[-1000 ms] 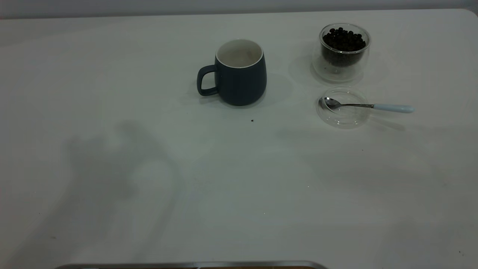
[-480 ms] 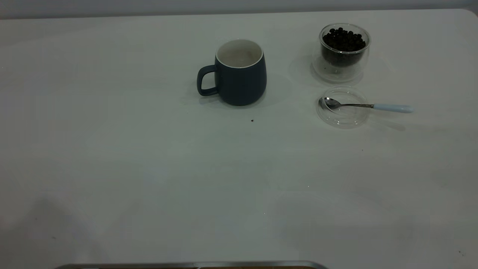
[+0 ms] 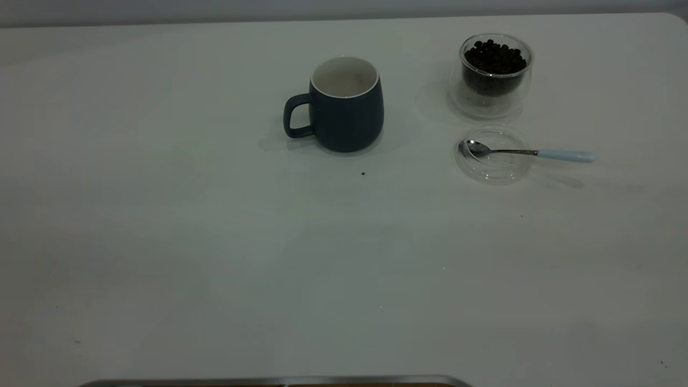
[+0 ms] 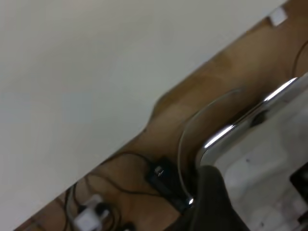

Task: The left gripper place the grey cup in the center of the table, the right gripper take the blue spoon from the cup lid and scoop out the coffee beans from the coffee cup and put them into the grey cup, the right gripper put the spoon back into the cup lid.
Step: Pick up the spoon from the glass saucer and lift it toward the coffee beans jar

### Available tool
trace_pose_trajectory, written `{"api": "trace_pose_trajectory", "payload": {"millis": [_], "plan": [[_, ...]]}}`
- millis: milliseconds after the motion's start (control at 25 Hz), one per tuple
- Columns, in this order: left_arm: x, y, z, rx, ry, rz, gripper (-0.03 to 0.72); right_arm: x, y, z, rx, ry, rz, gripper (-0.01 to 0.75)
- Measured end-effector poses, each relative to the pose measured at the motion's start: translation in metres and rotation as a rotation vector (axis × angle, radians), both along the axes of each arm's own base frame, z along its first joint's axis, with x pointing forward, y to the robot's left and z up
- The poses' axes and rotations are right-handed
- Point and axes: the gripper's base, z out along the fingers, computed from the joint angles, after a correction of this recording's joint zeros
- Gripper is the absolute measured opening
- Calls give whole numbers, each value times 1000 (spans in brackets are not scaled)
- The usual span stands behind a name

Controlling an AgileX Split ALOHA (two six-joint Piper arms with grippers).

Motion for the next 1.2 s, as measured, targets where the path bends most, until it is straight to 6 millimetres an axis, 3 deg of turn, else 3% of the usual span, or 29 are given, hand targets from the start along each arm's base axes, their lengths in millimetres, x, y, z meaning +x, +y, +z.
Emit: {"api": "trace_pose_trajectory", "payload": {"millis": [160, 600, 960, 1200], "plan": [[-14, 8, -13, -45, -61, 0, 555, 0, 0, 0, 0, 0, 0, 238], [-42, 26, -9, -181, -278, 15, 555, 0, 0, 0, 0, 0, 0, 238], [-57, 28, -10, -174, -416, 368, 555, 0, 0, 0, 0, 0, 0, 238], [-57, 27, -11, -158, -422, 444, 555, 0, 0, 0, 0, 0, 0, 238]]}}
